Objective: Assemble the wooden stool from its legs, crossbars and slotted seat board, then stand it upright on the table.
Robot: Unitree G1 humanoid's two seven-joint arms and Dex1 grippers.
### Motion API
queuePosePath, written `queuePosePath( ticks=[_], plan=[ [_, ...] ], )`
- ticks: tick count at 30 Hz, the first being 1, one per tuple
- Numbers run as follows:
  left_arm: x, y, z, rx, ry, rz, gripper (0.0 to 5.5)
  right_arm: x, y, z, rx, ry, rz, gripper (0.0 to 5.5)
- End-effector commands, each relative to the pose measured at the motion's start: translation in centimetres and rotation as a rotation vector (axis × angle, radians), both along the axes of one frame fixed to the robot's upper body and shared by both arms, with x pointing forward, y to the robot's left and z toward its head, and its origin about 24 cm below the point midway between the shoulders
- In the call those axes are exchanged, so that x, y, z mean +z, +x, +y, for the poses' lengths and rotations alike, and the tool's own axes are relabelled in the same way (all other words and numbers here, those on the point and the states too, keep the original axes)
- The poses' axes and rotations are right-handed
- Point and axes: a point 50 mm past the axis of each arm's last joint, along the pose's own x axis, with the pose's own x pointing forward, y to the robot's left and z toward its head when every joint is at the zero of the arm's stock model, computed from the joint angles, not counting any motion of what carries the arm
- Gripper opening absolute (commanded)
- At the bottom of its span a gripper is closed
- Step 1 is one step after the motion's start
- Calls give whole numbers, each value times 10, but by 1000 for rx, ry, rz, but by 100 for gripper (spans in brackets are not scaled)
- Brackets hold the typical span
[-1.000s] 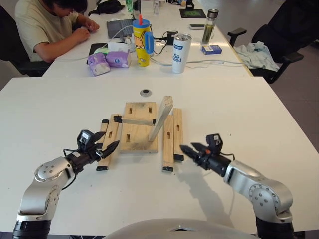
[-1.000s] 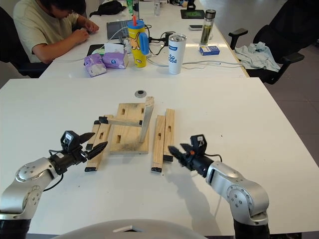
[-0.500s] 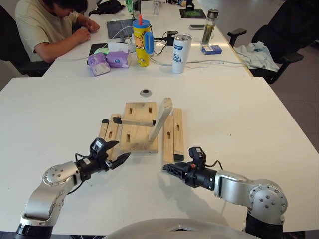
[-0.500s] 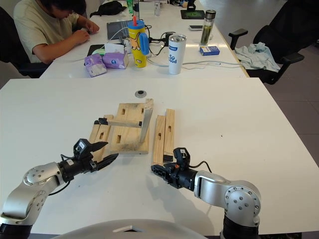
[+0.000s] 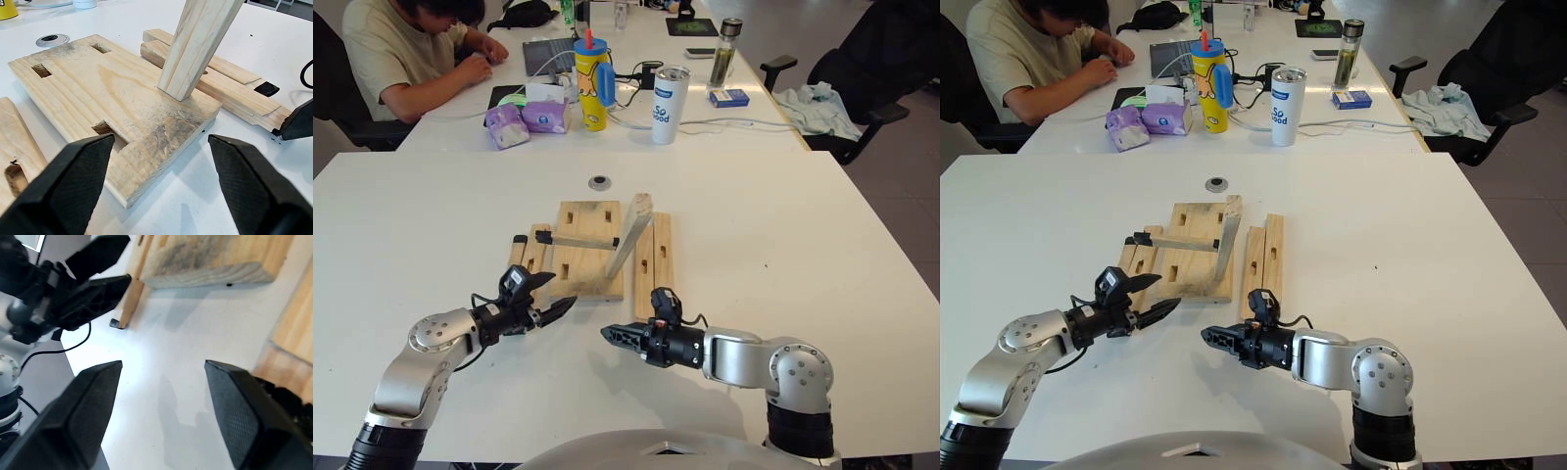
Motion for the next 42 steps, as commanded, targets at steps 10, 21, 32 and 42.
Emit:
queuePosePath(
  ticks=[10,21,32,42],
  plan=[
    [-11,-10,-21,61,-34,-2,357,10,19,-36,-28,-305,-160,312],
    [-11,-4,-30,70,-59,-23,357,33,50,-44,-194,-321,-431,312],
    [-10,2,-25,69,-21,-40,357,6,54,-44,-217,-354,-350,312],
    [-7,2,-13,110,75,-65,357,0,54,-43,-173,-413,-304,312]
  ],
)
